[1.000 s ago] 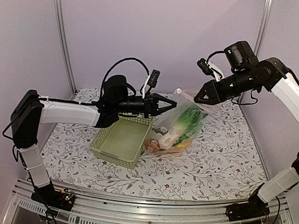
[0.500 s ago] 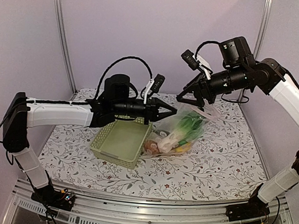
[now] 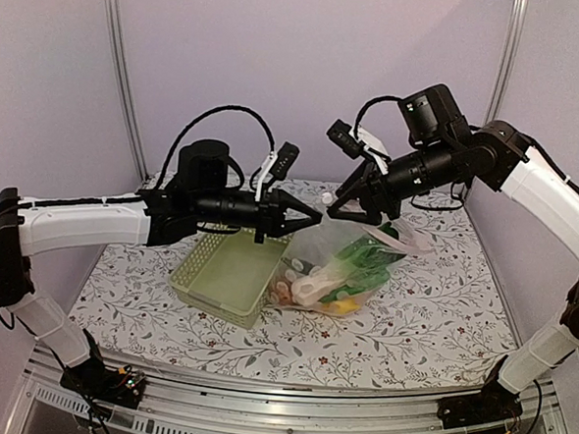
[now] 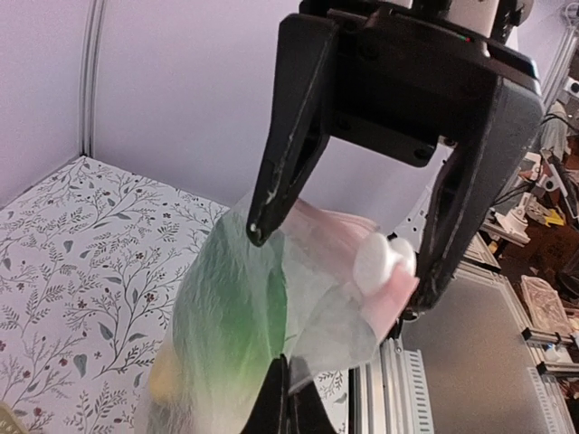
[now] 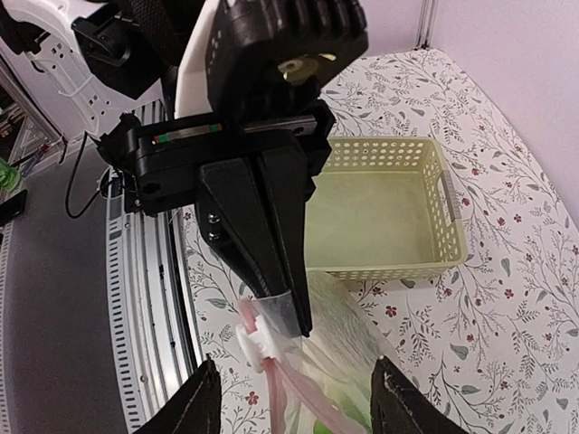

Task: Place the food in the zip-top bag and seal the zipper
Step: Pass from the left arm to the right, then pass from the right arm to the left

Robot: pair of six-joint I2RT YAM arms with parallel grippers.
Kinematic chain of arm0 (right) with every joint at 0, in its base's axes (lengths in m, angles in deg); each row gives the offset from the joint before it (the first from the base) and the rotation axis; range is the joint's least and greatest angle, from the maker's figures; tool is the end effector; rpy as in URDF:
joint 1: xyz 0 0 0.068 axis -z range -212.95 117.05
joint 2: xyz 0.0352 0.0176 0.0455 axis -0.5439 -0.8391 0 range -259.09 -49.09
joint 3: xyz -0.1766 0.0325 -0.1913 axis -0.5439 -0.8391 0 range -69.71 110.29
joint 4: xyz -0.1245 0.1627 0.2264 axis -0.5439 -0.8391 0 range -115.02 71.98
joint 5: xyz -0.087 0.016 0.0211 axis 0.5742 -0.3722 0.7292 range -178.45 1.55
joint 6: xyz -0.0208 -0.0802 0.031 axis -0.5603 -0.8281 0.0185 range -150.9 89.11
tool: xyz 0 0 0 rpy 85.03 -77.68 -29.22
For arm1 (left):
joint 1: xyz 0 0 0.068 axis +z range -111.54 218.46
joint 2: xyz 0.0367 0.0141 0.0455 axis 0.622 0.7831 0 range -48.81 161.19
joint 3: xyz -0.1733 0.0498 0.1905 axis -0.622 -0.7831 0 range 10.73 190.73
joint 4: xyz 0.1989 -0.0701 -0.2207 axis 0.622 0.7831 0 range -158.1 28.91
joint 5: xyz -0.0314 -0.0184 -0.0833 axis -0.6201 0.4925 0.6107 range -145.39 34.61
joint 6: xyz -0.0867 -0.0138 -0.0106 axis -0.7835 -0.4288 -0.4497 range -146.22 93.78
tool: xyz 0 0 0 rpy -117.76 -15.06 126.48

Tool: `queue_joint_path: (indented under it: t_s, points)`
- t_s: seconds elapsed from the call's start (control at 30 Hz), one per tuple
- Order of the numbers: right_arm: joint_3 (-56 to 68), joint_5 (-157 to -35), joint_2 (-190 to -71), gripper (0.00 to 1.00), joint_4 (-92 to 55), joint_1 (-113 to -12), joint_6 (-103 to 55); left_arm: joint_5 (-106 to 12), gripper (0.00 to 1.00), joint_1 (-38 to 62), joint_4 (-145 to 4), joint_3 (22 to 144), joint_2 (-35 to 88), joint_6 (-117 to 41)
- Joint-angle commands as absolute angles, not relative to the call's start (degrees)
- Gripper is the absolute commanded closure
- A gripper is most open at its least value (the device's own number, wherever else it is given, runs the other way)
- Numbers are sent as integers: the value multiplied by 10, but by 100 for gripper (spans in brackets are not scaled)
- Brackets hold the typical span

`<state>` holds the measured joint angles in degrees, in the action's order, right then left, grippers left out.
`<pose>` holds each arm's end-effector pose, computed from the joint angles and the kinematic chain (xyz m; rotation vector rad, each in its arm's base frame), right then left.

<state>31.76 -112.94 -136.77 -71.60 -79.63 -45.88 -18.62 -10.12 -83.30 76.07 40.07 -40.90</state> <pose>0.2440 0.3064 0.4011 -1.3773 1.8520 0.7731 0.2568 -0.3623 0.2853 1.0271 1.5831 -1.3352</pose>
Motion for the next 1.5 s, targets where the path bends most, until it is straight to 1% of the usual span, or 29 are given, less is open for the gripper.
queue_joint_path:
  t_s: [0.0,0.07,0.13,0.23,0.33,0.4,0.5,0.53,0.57,0.6,0.63,0.67,0.73,0.8,0.87,1.0,1.1,1.17,1.23,1.3,1.33,1.4,1.47]
  points:
    - [314,-1132,-1388,49,-716,-821,-467,-190,100,-82,-814,736,361,-404]
    - [324,-1124,-1397,57,-720,-834,-468,-194,100,-75,-811,727,349,-406]
    - [334,-1108,-1406,68,-720,-849,-468,-199,100,-72,-805,721,340,-405]
    - [355,-1068,-1420,80,-724,-872,-467,-206,100,-70,-793,715,325,-401]
    - [378,-1051,-1435,97,-724,-882,-464,-213,100,-69,-779,711,310,-390]
    - [395,-1046,-1442,99,-725,-886,-455,-219,100,-69,-766,709,299,-379]
    - [415,-1039,-1446,100,-728,-887,-448,-220,100,-69,-749,707,286,-367]
    - [418,-1035,-1446,100,-730,-888,-446,-220,96,-70,-746,707,282,-363]
    - [421,-1033,-1446,100,-731,-888,-445,-218,83,-70,-743,708,280,-359]
    - [421,-1033,-1445,100,-733,-888,-444,-219,73,-70,-743,709,277,-358]
    - [421,-1030,-1443,100,-736,-888,-444,-219,66,-71,-745,709,274,-358]
    - [421,-1027,-1442,100,-738,-888,-443,-219,62,-72,-752,709,271,-355]
    - [421,-1028,-1439,100,-744,-888,-440,-224,59,-76,-766,710,270,-348]
    - [420,-1032,-1437,100,-749,-889,-437,-222,59,-76,-778,716,274,-341]
    - [419,-1030,-1437,100,-752,-889,-434,-212,61,-76,-783,724,283,-336]
    - [422,-1030,-1439,100,-751,-889,-434,-195,74,-76,-776,742,301,-334]
    - [425,-1030,-1440,100,-753,-889,-434,-194,80,-75,-783,741,302,-338]
    - [424,-1033,-1439,99,-756,-889,-433,-192,88,-75,-784,739,301,-338]
    - [423,-1039,-1439,96,-757,-889,-432,-189,93,-74,-781,739,300,-334]
    - [423,-1043,-1439,93,-753,-889,-429,-187,95,-74,-778,739,298,-332]
    - [425,-1046,-1442,89,-752,-889,-429,-186,96,-75,-777,739,297,-331]
    - [432,-1049,-1448,77,-749,-889,-426,-181,98,-75,-773,740,293,-329]
    - [443,-1053,-1458,72,-745,-889,-422,-179,99,-75,-767,740,290,-326]
